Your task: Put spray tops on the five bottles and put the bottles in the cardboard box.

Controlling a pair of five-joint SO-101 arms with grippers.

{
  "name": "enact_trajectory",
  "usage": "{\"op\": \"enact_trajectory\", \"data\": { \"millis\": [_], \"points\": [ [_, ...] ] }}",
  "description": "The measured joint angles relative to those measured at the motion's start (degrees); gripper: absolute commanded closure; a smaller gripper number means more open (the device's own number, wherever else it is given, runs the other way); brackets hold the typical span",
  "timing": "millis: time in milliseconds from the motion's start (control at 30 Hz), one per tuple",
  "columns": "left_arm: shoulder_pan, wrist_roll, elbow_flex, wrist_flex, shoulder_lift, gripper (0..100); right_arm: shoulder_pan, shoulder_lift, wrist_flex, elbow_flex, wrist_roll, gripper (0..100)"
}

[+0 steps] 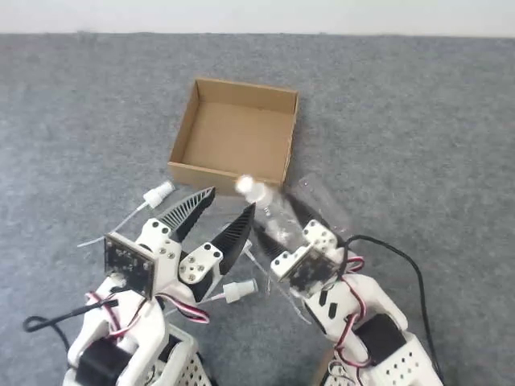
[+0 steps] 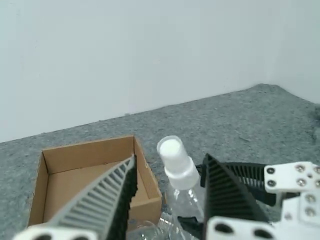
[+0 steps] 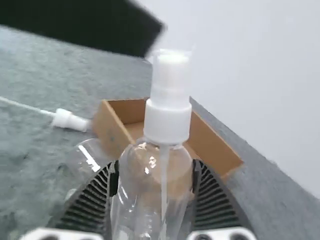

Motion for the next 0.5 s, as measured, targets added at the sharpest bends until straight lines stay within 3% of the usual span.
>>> {"op": "enact_trajectory", "data": {
  "millis": [500],
  "points": [
    [0.5, 0.1, 1.8, 0.1, 0.0, 80, 14.3, 0.1, -2.7, -7.9, -18.4, 99.1]
  ]
}}
